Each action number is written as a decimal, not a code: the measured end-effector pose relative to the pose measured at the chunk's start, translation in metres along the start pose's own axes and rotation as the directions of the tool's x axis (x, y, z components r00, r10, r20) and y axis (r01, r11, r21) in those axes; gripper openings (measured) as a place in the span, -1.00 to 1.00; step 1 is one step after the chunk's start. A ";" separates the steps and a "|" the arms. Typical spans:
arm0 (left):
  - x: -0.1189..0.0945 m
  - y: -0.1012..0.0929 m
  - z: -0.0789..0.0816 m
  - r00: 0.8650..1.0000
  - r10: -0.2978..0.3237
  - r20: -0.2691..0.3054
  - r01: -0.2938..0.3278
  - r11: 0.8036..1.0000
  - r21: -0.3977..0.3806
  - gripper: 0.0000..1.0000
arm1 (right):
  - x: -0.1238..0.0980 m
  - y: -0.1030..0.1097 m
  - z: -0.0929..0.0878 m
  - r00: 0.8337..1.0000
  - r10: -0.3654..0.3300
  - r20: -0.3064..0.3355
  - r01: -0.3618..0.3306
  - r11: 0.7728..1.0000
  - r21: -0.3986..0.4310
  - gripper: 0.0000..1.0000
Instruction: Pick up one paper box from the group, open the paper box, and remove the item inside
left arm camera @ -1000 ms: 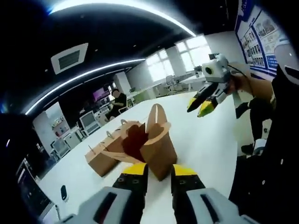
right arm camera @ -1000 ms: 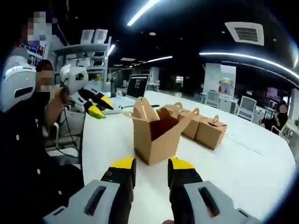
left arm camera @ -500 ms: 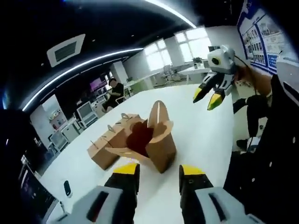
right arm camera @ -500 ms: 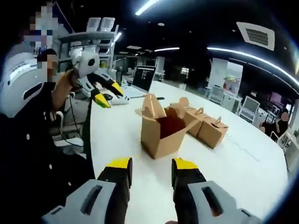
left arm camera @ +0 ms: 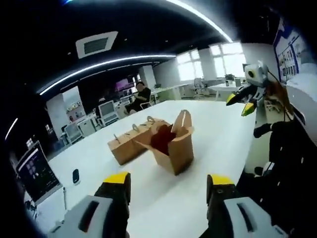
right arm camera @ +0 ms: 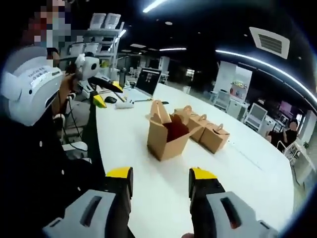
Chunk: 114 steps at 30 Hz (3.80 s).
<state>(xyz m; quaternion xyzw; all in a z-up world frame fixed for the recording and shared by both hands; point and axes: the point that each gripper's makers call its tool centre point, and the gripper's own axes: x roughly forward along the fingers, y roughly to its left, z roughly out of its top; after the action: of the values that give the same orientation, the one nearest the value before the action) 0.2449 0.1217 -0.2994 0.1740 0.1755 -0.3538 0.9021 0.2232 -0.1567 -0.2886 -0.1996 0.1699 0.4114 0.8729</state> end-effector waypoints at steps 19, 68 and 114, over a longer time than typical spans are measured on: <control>0.026 -0.029 0.042 0.990 -0.140 0.030 0.135 0.983 0.126 0.10 | 0.030 -0.016 0.059 0.999 0.001 0.055 0.009 0.986 -0.169 -0.33; 0.137 -0.077 0.029 0.854 -0.499 -0.149 0.516 0.848 0.120 -0.56 | 0.237 -0.089 0.077 0.981 -0.021 -0.191 -0.056 0.919 -0.390 -0.78; 0.155 -0.090 0.001 0.836 -0.533 -0.130 0.541 0.840 0.036 -0.51 | 0.277 -0.095 0.026 0.936 -0.006 -0.352 -0.142 0.909 -0.391 -0.73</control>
<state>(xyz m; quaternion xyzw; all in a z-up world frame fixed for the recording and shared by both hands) 0.2887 -0.0299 -0.3834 0.1699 0.2561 -0.5878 0.7484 0.4683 -0.0194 -0.3738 -0.4414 0.2372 0.4270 0.7527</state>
